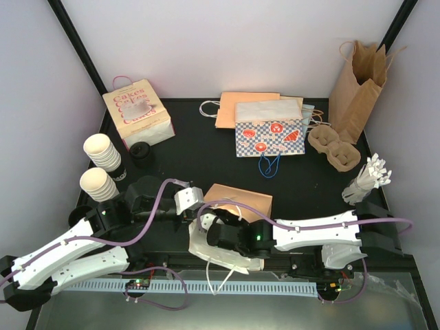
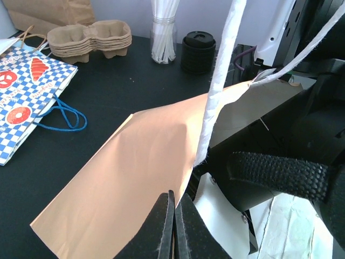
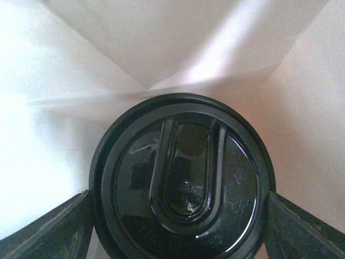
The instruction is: Pack the takeout coffee
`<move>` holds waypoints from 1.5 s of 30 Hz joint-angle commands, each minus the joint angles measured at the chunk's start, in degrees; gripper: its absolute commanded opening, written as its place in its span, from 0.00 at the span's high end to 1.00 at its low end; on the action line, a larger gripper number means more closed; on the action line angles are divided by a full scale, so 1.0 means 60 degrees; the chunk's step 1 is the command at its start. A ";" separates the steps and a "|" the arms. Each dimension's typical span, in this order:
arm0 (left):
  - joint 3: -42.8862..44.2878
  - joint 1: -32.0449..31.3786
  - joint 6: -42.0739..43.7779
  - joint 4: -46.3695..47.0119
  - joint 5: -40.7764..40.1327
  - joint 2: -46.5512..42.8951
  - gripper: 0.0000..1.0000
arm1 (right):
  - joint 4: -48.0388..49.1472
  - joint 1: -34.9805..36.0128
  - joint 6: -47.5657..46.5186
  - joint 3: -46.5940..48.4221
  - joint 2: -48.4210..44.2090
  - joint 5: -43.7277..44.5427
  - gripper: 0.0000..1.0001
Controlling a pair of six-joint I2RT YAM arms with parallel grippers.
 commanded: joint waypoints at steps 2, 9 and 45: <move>0.0217 -0.0089 -0.0233 0.0491 0.0374 -0.0033 0.99 | 0.0390 -0.0036 -0.0700 -0.0353 -0.0357 -0.0107 0.22; 0.0293 -0.0089 -0.0242 0.0446 0.0330 -0.0019 0.98 | 0.0766 0.0177 -0.1272 -0.0695 -0.0479 0.0309 0.23; 0.1314 -0.0089 -0.0822 0.0069 0.0341 0.0676 0.98 | -0.0548 0.0066 -0.1981 -0.0450 -0.0903 0.0060 0.29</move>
